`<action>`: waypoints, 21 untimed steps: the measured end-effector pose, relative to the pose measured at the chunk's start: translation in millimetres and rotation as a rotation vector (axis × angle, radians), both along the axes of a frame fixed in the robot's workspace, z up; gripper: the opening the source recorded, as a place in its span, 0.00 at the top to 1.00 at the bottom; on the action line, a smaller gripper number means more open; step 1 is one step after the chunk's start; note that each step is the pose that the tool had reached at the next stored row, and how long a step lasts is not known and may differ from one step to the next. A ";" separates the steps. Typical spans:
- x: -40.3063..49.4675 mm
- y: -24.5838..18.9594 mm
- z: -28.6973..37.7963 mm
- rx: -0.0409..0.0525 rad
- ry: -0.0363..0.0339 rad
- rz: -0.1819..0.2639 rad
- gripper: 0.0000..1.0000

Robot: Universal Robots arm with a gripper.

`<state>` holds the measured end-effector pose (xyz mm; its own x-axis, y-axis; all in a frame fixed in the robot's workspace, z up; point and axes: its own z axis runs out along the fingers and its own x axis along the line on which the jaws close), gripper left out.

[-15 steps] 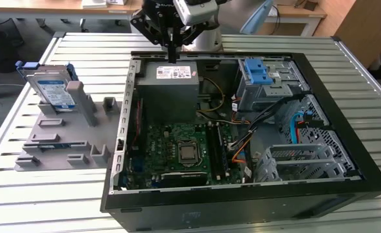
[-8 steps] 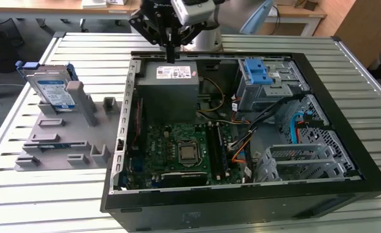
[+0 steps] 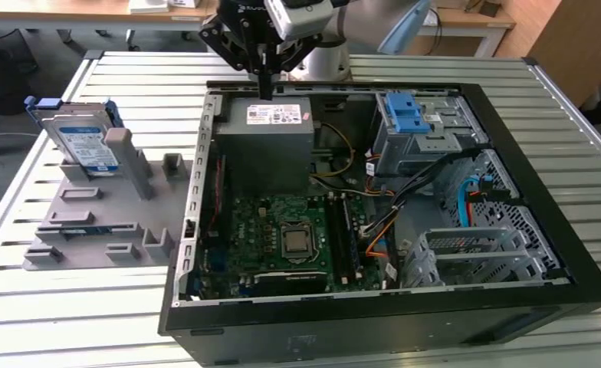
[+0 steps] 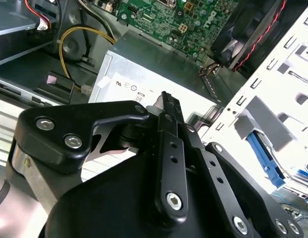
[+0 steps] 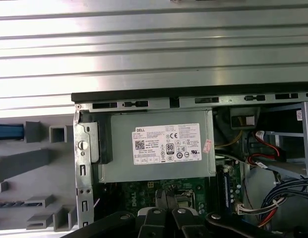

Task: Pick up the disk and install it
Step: 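Reach for the disk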

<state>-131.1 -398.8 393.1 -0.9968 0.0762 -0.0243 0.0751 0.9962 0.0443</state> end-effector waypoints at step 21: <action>-8.7 0.2 -0.5 0.0000 0.0012 0.000 0.89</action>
